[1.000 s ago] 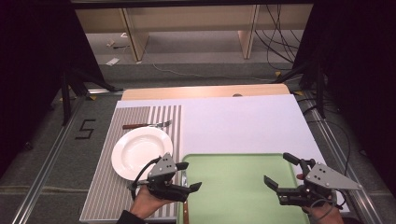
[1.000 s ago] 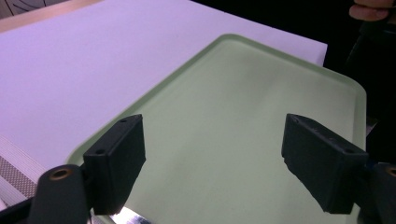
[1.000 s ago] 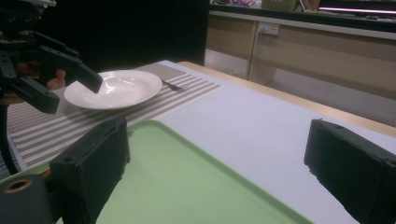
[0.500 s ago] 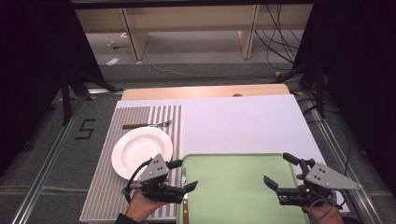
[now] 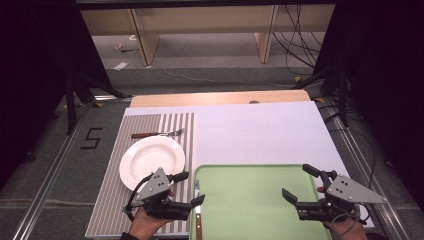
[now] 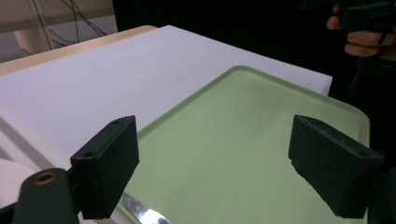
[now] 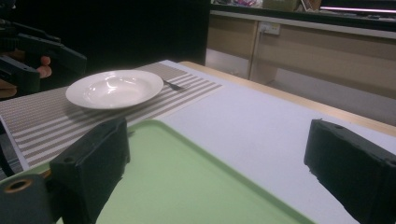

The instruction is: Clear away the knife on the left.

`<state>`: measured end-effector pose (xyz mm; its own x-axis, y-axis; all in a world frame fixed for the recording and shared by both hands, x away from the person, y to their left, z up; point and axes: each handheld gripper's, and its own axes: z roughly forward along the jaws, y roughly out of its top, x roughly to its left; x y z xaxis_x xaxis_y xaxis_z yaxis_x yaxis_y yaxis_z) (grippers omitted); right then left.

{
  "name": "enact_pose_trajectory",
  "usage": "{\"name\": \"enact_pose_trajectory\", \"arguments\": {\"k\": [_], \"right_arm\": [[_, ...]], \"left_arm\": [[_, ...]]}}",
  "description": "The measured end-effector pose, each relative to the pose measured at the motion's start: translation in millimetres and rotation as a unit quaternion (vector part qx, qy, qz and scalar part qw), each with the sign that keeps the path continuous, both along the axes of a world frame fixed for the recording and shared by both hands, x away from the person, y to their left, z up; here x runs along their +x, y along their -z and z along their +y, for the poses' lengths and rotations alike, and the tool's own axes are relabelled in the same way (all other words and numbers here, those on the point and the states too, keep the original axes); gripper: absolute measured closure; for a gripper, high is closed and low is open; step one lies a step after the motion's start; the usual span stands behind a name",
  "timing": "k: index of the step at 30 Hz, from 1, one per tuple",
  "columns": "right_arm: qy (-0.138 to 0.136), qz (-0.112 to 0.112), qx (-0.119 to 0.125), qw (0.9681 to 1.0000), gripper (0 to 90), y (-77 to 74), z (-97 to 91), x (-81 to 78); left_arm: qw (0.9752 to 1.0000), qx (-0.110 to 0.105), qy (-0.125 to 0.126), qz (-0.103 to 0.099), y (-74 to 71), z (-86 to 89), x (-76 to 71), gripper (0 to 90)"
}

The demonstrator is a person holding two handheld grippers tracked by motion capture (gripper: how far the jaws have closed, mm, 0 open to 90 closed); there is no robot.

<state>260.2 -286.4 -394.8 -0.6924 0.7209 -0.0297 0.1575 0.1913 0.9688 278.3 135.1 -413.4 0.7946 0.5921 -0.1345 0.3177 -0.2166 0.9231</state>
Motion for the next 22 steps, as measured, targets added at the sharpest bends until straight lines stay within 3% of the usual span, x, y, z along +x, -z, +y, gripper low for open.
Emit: {"name": "enact_pose_trajectory", "arguments": {"k": [5, 22], "right_arm": [[0.0, 0.0, 0.0, 1.0, 7.8, -0.1, -0.1, -0.1], [-0.001, 0.0, -0.001, 1.0, 7.8, 0.0, 0.1, 0.0]], "left_arm": [[0.9999, -0.003, -0.014, 0.004, 2.5, 2.8, -1.2, 16.1], [1.0, 0.003, -0.002, 0.005, 3.9, -5.5, -0.9, 16.2]]}}
